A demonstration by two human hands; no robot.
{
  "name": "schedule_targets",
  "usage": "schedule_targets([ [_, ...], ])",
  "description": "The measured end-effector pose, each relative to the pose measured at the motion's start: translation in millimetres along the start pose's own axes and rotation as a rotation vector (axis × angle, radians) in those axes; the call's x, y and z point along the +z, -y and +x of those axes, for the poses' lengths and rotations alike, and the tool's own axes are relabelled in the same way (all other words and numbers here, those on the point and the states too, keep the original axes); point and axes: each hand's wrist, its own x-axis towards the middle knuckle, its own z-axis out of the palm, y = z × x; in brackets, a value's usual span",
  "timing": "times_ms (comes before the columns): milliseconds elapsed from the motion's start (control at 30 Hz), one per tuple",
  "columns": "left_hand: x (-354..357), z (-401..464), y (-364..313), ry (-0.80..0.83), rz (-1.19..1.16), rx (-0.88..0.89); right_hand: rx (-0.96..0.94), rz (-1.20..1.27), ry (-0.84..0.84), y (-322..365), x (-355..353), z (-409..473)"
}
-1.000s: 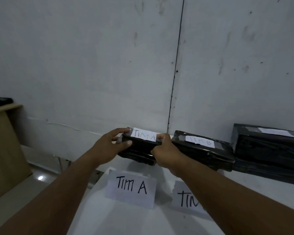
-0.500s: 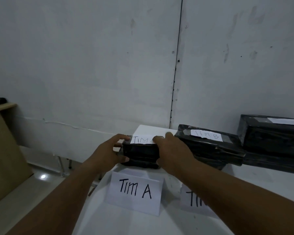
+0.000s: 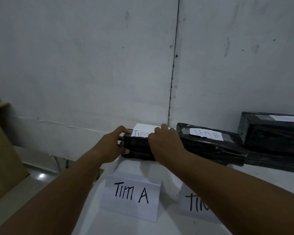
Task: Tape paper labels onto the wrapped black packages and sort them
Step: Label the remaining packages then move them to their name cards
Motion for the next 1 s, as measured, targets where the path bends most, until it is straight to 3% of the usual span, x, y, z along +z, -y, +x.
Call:
schedule_targets([
  [567, 19.2, 87.3, -4.8, -0.061, 0.137, -0.028, 0.121, -0.033, 0.027, -20.4, 34.0, 67.2],
  [1000, 20.7, 112.8, -3.4, -0.046, 0.098, -0.031, 0.216, 0.048, 0.021, -28.7, 52.0, 78.5],
])
